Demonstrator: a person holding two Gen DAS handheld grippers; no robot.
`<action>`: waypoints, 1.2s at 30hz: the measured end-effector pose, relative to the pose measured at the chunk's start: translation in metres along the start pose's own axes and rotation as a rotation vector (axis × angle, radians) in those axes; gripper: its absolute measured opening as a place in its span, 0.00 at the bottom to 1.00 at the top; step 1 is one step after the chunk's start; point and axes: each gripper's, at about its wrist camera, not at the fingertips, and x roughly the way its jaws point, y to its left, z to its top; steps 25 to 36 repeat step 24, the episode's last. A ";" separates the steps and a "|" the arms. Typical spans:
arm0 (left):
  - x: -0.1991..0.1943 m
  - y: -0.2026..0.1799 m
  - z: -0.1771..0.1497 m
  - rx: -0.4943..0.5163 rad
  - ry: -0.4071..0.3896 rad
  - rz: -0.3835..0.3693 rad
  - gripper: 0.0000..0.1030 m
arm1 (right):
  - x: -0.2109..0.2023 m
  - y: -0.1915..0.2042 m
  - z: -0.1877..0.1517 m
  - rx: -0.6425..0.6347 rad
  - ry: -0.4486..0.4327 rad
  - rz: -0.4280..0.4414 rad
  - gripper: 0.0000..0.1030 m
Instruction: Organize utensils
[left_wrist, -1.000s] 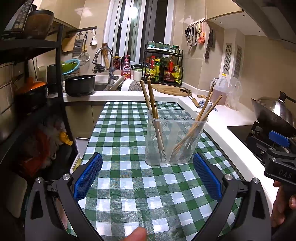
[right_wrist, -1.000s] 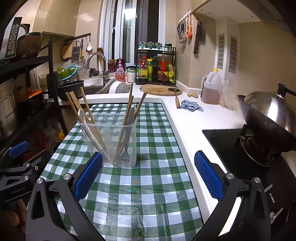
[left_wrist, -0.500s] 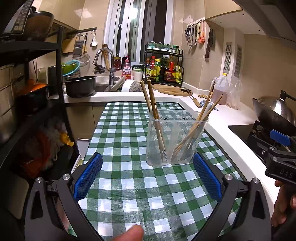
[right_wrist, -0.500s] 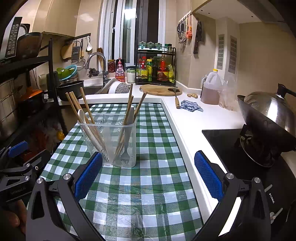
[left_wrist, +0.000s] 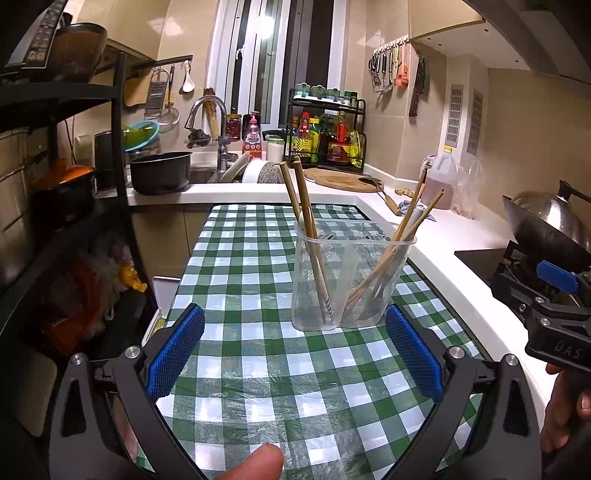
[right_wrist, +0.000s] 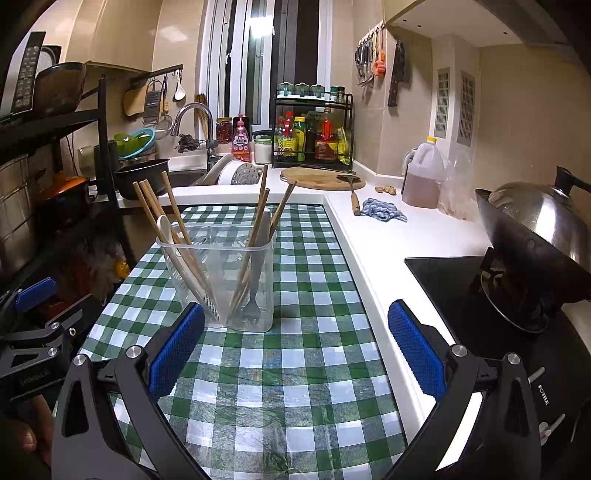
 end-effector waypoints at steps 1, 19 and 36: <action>0.000 0.000 0.000 -0.002 0.002 -0.003 0.93 | 0.000 0.000 0.000 -0.001 0.000 0.000 0.95; -0.001 -0.005 -0.001 0.032 -0.017 -0.013 0.93 | 0.000 0.002 -0.001 -0.003 0.001 0.000 0.95; 0.000 -0.004 -0.001 0.024 -0.011 -0.007 0.93 | 0.000 0.003 -0.001 -0.004 0.003 0.001 0.95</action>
